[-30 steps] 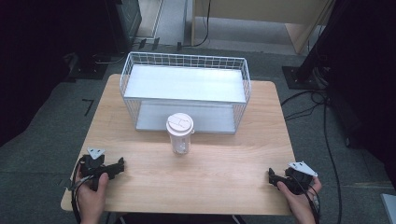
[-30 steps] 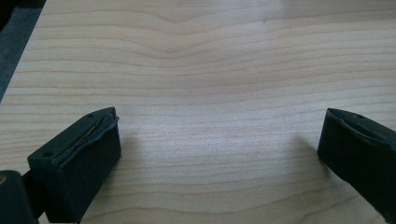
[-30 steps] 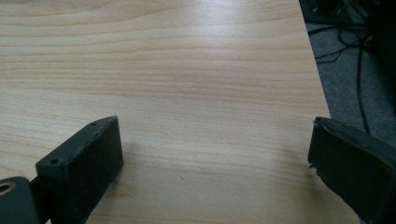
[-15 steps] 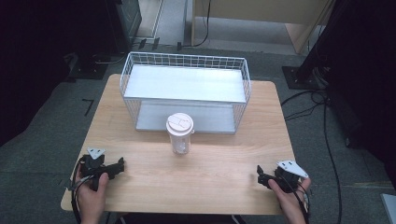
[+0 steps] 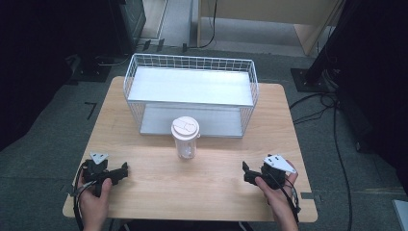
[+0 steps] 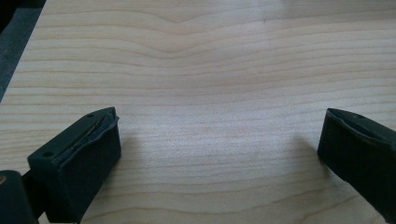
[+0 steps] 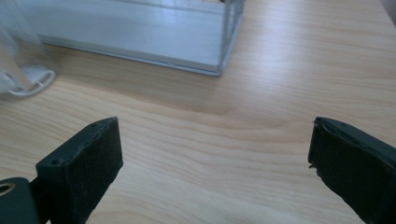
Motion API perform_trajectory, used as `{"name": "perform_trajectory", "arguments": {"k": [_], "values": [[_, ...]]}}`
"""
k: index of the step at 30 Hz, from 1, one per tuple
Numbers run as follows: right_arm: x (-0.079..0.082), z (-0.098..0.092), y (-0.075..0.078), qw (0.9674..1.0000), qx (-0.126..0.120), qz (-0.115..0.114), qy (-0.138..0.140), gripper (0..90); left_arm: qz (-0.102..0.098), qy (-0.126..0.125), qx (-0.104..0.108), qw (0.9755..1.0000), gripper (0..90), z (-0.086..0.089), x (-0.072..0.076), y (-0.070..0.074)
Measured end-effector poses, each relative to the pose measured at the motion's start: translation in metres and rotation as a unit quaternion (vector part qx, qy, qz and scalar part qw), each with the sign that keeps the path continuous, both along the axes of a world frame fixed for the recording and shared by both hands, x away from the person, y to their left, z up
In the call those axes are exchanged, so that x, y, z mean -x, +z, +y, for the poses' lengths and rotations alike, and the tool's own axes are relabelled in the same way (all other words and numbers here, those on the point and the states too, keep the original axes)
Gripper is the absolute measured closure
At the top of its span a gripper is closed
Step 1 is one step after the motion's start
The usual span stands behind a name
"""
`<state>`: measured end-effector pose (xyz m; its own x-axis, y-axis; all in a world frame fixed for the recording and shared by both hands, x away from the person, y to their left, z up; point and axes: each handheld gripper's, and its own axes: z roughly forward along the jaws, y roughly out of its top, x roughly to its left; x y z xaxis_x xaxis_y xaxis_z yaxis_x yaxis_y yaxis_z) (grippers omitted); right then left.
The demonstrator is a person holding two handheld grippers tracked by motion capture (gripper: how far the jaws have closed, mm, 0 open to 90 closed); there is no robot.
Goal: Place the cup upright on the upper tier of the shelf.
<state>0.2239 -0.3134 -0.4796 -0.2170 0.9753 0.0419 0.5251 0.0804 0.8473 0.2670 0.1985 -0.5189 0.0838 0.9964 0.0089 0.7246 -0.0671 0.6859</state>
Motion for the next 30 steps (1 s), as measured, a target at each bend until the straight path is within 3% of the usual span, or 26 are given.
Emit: {"name": "perform_trajectory", "arguments": {"k": [6, 16, 18, 30], "values": [[-0.005, 0.026, 0.007, 0.9992, -0.019, -0.014, 0.033, 2.5, 0.000, 0.000, 0.000, 1.0000, 0.0, 0.000, 0.000, 0.000], [-0.016, 0.065, 0.010, 0.9975, -0.031, -0.020, 0.060, 2.5, 0.000, 0.000, 0.000, 1.0000, 0.0, 0.000, 0.000, 0.000], [-0.019, 0.078, 0.012, 0.9965, -0.037, -0.024, 0.072, 2.3, 0.001, -0.001, 0.000, 1.0000, 0.0, 0.000, 0.000, 0.000], [-0.030, 0.120, 0.021, 0.9924, -0.051, -0.031, 0.108, 1.9, 0.001, -0.001, -0.001, 1.0000, 0.0, 0.000, 0.000, 0.000]]}}
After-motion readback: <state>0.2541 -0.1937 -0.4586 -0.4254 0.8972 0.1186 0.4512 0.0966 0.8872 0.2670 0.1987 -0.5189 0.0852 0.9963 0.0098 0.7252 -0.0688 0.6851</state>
